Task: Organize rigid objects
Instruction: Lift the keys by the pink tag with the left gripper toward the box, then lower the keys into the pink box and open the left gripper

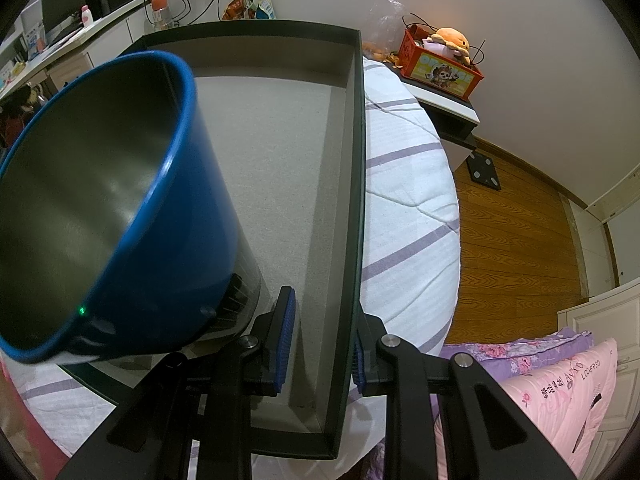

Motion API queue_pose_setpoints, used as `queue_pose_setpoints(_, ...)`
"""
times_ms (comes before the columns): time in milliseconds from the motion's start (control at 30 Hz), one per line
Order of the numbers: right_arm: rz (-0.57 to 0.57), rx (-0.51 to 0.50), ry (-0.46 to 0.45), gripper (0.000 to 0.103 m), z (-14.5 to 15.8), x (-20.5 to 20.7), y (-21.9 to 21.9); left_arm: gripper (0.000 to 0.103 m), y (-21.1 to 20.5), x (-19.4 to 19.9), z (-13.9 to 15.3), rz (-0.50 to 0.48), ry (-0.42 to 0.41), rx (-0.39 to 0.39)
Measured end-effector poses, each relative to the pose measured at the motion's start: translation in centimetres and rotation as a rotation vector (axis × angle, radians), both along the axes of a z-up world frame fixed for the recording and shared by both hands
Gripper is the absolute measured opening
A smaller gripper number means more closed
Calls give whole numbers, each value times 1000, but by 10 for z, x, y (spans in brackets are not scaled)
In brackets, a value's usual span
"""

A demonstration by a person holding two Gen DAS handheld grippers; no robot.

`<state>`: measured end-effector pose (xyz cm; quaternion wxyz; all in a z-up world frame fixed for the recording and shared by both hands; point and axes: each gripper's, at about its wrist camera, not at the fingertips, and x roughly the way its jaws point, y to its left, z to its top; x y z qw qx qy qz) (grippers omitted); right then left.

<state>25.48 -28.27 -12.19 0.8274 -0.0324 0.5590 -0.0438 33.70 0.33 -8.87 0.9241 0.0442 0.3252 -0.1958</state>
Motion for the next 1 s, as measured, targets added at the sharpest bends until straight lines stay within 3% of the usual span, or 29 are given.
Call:
queue_pose_setpoints(467, 0, 0, 0, 26, 0, 0, 0, 6, -39, -22, 51, -53, -104, 32)
queue_pose_setpoints(1000, 4, 6, -4, 26, -1, -1, -1, 6, -93, -17, 53, -90, -80, 114)
